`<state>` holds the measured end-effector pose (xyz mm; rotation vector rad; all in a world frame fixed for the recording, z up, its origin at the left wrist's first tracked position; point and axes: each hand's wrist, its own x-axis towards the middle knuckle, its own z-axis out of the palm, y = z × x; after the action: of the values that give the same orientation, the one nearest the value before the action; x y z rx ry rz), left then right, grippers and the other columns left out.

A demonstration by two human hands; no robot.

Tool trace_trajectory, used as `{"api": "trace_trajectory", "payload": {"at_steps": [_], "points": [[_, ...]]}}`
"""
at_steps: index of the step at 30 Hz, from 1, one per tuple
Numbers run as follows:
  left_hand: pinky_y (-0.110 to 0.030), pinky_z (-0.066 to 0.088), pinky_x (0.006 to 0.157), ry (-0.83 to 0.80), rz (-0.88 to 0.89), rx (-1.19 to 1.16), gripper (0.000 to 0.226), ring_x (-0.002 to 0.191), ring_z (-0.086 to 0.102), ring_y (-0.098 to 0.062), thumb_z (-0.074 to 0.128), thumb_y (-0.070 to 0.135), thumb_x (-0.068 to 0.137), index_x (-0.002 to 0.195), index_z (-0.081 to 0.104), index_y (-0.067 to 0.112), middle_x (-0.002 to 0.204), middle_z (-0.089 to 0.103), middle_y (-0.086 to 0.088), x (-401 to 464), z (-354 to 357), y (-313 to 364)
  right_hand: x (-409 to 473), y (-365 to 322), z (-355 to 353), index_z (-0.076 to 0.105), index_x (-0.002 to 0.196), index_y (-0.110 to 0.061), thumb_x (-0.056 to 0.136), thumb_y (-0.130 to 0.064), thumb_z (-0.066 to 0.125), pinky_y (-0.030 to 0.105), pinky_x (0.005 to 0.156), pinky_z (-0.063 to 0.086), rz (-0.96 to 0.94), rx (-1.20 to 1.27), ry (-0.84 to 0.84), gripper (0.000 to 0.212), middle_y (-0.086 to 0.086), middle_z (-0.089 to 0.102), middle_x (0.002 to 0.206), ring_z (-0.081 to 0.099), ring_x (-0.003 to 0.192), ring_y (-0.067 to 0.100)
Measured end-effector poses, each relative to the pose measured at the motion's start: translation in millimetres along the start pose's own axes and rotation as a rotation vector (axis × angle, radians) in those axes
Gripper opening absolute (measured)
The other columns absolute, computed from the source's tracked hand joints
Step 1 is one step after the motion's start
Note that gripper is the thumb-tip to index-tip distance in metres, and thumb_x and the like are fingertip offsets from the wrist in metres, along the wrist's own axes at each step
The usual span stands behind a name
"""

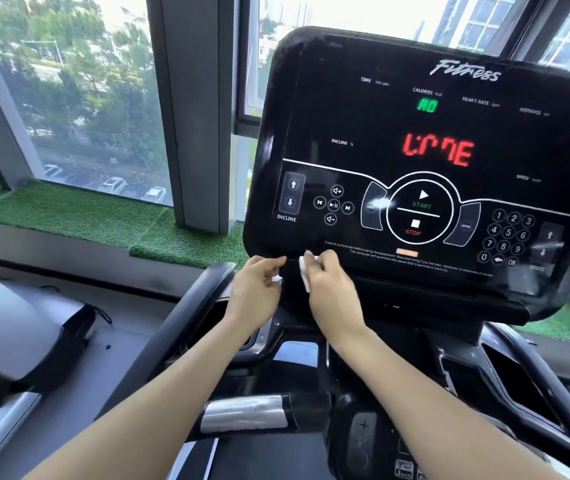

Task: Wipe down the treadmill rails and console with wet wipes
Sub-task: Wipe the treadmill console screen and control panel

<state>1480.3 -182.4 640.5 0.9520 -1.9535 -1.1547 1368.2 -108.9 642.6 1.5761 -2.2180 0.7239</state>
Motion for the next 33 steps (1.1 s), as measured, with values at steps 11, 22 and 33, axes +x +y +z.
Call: {"api": "trace_trajectory", "payload": {"at_steps": [11,22,33], "points": [[-0.008,0.043,0.087,0.059,-0.100,-0.036,0.042,0.091,0.057,-0.010,0.044,-0.013,0.085,0.115,0.064,0.009,0.095,0.060,0.003,-13,-19,-26,-8,19,-6,0.062,0.113,0.006,0.085,-0.005,0.051,0.031,0.040,0.048,-0.082,-0.007,0.061,0.032,0.014,0.052,0.083,0.054,0.051,0.028],[-0.002,0.038,0.072,0.151,-0.083,0.074,0.040,0.089,0.056,-0.009,0.047,-0.008,0.085,0.115,0.064,0.012,0.093,0.059,0.009,-17,-20,-20,6,-15,8,0.071,0.087,-0.007,0.059,0.001,0.072,0.023,0.039,0.041,-0.418,-0.244,-0.017,0.029,0.005,0.056,0.078,0.056,0.058,0.018],[0.000,0.038,0.074,0.143,0.101,0.106,0.049,0.086,0.056,-0.004,0.044,-0.018,0.079,0.114,0.064,0.010,0.098,0.058,-0.001,-22,17,16,-20,68,-25,0.060,0.120,0.000,0.082,-0.004,0.053,0.037,0.046,0.053,-0.281,-0.088,-0.035,0.039,0.009,0.048,0.098,0.061,0.076,0.029]]}}
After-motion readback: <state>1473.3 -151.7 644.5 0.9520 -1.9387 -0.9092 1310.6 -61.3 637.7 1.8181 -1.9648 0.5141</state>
